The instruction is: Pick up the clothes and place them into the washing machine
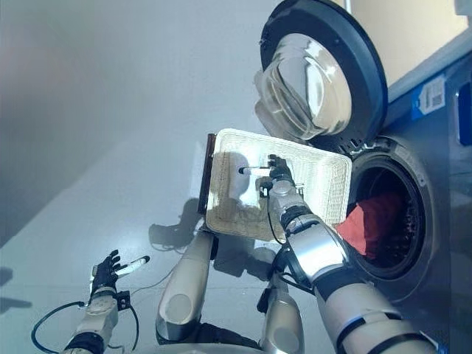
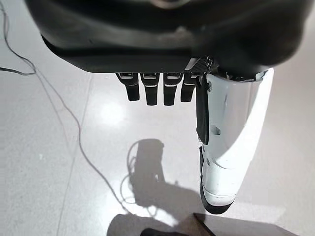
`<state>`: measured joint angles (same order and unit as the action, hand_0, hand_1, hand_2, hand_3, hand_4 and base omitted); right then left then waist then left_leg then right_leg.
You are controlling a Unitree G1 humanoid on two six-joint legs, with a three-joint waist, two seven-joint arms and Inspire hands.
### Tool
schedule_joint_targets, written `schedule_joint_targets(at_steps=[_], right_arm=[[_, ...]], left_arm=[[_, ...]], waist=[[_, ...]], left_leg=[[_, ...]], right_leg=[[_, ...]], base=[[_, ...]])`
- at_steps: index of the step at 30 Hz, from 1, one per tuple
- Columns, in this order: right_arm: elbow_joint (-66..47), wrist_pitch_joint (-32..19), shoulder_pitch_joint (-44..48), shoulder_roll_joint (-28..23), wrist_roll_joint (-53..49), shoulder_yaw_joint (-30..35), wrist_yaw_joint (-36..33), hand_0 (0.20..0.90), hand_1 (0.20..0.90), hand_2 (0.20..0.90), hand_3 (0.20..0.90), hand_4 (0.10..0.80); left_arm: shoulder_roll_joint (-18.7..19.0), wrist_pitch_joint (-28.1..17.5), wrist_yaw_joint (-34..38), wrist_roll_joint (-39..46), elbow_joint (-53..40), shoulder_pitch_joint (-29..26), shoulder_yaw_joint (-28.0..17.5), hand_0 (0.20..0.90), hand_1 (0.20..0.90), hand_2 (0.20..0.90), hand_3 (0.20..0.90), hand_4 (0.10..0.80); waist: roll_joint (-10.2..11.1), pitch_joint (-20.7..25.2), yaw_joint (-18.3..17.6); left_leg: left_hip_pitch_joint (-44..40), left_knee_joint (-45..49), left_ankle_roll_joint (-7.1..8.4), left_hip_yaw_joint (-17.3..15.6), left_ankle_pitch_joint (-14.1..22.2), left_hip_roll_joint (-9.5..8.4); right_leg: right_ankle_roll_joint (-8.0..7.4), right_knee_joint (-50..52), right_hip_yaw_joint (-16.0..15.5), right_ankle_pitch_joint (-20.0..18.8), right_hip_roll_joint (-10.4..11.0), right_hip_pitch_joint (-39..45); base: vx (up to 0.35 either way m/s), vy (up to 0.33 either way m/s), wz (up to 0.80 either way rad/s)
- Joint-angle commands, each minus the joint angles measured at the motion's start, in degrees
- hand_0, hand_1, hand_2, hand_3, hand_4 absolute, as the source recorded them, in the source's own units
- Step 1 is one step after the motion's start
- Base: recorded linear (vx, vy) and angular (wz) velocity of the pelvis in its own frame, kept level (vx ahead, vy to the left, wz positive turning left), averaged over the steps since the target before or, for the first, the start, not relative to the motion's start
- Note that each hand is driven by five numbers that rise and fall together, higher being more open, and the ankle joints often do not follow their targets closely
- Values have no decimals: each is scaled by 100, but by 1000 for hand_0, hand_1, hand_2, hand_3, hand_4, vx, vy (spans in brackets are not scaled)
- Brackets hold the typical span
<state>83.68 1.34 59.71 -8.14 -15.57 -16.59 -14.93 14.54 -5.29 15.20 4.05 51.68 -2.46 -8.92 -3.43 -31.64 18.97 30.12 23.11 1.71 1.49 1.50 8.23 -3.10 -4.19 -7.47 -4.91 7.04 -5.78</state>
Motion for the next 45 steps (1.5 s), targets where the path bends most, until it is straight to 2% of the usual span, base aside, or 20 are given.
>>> schedule_joint_targets(at_steps=[1, 5, 11, 20, 23, 26, 27, 31, 34, 39, 41, 43, 44, 45], right_arm=[[110, -26, 416, -56, 559, -424, -188, 900, 900, 900, 900, 800], [403, 108, 572, -57, 992, -834, -231, 900, 900, 900, 900, 800], [728, 306, 686, -130, 1360, -1208, -254, 900, 900, 900, 900, 800], [1113, 683, 657, -263, 2138, -1835, -260, 900, 900, 900, 900, 800], [1260, 862, 555, -460, 2777, -2369, -249, 900, 900, 900, 900, 800], [1318, 880, 514, -533, 2955, -2447, -209, 900, 900, 900, 900, 800], [1341, 857, 395, -660, 3057, -2432, -208, 200, 200, 200, 200, 300], [1360, 864, 352, -870, 3132, -2451, -236, 200, 200, 200, 200, 300], [1331, 870, 218, -1206, 3123, -2449, -339, 200, 200, 200, 200, 300], [1337, 881, 288, -1426, 3039, -2464, -405, 200, 200, 200, 200, 300], [1311, 875, 252, -1595, 2887, -2412, -479, 200, 200, 200, 200, 300], [1270, 843, 332, -1781, 2757, -2410, -516, 200, 200, 200, 200, 300], [517, 788, 1846, -3003, 2537, -4145, -337, 200, 200, 200, 200, 300], [-195, 654, 1344, -2564, 2481, -3756, -526, 200, 200, 200, 200, 300]], left_arm=[[430, -109, 324, -57, -419, 631, -90, 900, 900, 900, 900, 800], [384, -137, 372, -24, -579, 585, -92, 900, 900, 900, 900, 800], [278, -168, 405, -23, -909, 538, 51, 900, 900, 900, 900, 800], [24, -183, 397, -10, -1079, 472, 427, 900, 900, 900, 900, 800], [15, -187, 358, -26, -1246, 521, 714, 900, 900, 900, 900, 800], [-11, -198, 325, -32, -1290, 483, 776, 900, 900, 900, 900, 800], [-21, -212, 297, -27, -1290, 499, 827, 900, 900, 900, 900, 800], [-20, -225, 273, -36, -1251, 493, 897, 900, 900, 900, 900, 800], [-16, -211, 237, -57, -1219, 554, 1035, 900, 900, 900, 900, 800], [-53, -163, 212, -122, -1190, 490, 1077, 900, 900, 900, 900, 800], [-76, -143, 182, -188, -1108, 499, 1128, 900, 900, 900, 900, 800], [-40, -142, 163, -254, -1033, 501, 1193, 900, 900, 900, 900, 800], [80, -187, 333, -393, -990, 806, 936, 900, 900, 900, 900, 800], [-176, -97, 253, -304, -1046, 756, 619, 900, 900, 900, 900, 800]], waist=[[-399, 184, 218], [-450, 184, 321], [-648, 184, 534], [-1043, 184, 810], [-1232, 184, 908], [-1305, 184, 902], [-1366, 184, 891], [-1436, 184, 878], [-1477, 184, 815], [-1411, 184, 682], [-1366, 184, 486], [-1354, 184, 373], [-1201, 184, 220], [-1048, 184, -8]], left_leg=[[-464, -1223, 854, 77, -678, 382], [-225, -1107, 872, 132, -688, 381], [14, -1001, 841, 163, -704, 333], [313, -837, 778, 164, -757, 254], [343, -818, 759, 146, -723, 261], [447, -832, 733, 162, -808, 228], [462, -839, 731, 157, -829, 228], [428, -865, 740, 138, -843, 228], [279, -855, 793, 115, -798, 245], [202, -839, 854, 168, -829, 195], [23, -829, 855, 225, -780, 61], [-54, -833, 848, 215, -766, 14], [-406, -876, 844, 129, -628, 18], [-384, -993, 873, 93, -679, 73]], right_leg=[[20, 328, 92, -375, 40, 72], [15, 393, 76, -405, 56, -57], [5, 464, 28, -436, 108, -171], [-18, 602, 23, -509, 154, -332], [-17, 625, 30, -498, 162, -372], [-13, 646, 14, -527, 180, -488], [-11, 649, 12, -532, 194, -527], [-16, 626, 25, -535, 215, -522], [-23, 561, 88, -520, 232, -422], [-18, 508, 144, -470, 269, -385], [-8, 688, 269, -396, 337, -335], [-22, 943, 433, -394, 290, -436], [-27, 970, 621, -345, 232, -272], [-44, 901, 725, -353, 132, -432]], base=[[-14, 36, 12], [-6, 42, 14], [-4, 54, 8], [0, 54, 6], [-6, 33, 6], [-13, 47, 0], [-2, 40, 1], [13, 32, -5], [33, 36, -2], [30, 25, -10], [58, 77, -6], [74, 82, -15], [74, 58, -18], [109, 10, -10]])
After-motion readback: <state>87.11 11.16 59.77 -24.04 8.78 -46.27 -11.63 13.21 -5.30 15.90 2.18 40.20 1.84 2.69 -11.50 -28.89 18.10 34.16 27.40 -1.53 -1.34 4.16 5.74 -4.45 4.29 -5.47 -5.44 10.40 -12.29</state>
